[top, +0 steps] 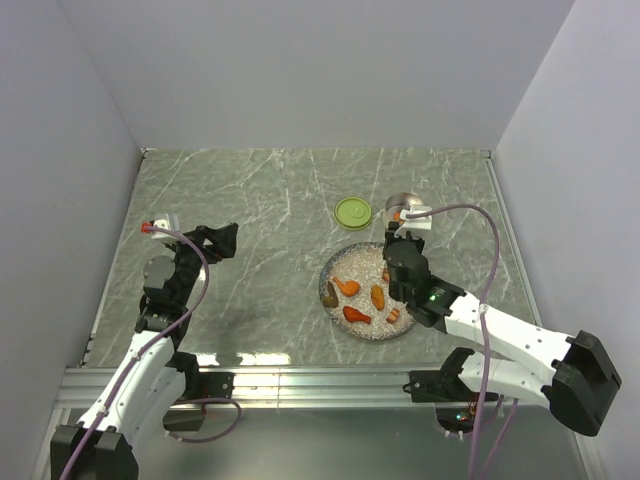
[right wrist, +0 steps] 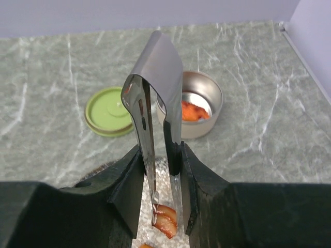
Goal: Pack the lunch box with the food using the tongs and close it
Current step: Pick up the food using the clamp, then place the food into the lunch box
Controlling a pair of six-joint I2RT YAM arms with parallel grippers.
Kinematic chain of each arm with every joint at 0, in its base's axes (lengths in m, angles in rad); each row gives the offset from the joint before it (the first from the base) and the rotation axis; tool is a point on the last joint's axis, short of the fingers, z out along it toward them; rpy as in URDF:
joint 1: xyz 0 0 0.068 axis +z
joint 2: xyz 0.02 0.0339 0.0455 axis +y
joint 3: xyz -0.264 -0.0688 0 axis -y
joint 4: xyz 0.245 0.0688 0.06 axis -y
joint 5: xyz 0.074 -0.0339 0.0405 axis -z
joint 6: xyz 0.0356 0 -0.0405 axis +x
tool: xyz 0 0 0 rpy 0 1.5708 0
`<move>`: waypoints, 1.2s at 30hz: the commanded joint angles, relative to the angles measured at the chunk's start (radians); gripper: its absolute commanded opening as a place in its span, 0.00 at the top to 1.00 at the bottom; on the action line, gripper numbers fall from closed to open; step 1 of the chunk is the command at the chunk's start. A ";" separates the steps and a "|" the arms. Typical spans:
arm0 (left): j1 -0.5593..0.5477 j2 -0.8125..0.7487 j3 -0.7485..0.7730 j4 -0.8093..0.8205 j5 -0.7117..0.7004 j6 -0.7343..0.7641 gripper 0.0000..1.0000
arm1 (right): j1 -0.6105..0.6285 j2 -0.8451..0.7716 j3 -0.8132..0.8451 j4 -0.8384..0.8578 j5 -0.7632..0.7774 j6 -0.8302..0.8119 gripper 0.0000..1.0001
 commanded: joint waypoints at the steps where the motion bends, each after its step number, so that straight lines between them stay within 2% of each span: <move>1: 0.004 -0.006 -0.004 0.048 0.019 -0.001 0.01 | -0.004 -0.016 0.105 0.051 0.006 -0.068 0.77; 9: 0.004 -0.003 -0.003 0.046 0.016 0.000 0.01 | -0.134 0.030 0.236 0.078 -0.135 -0.133 0.78; 13: 0.004 0.000 -0.001 0.045 0.013 0.002 0.01 | -0.246 0.097 0.317 0.084 -0.207 -0.140 0.78; 20: 0.004 0.000 -0.001 0.042 0.012 0.002 0.01 | -0.368 0.220 0.427 0.088 -0.299 -0.142 0.78; 29: 0.004 -0.011 -0.003 0.032 0.003 0.002 0.00 | -0.446 0.363 0.538 0.095 -0.352 -0.148 0.77; 31: 0.004 -0.011 -0.003 0.031 -0.001 0.002 0.00 | -0.451 0.386 0.555 0.091 -0.355 -0.151 0.76; 36: 0.004 -0.017 -0.001 0.022 -0.007 0.002 0.01 | -0.457 0.422 0.582 0.088 -0.350 -0.154 0.63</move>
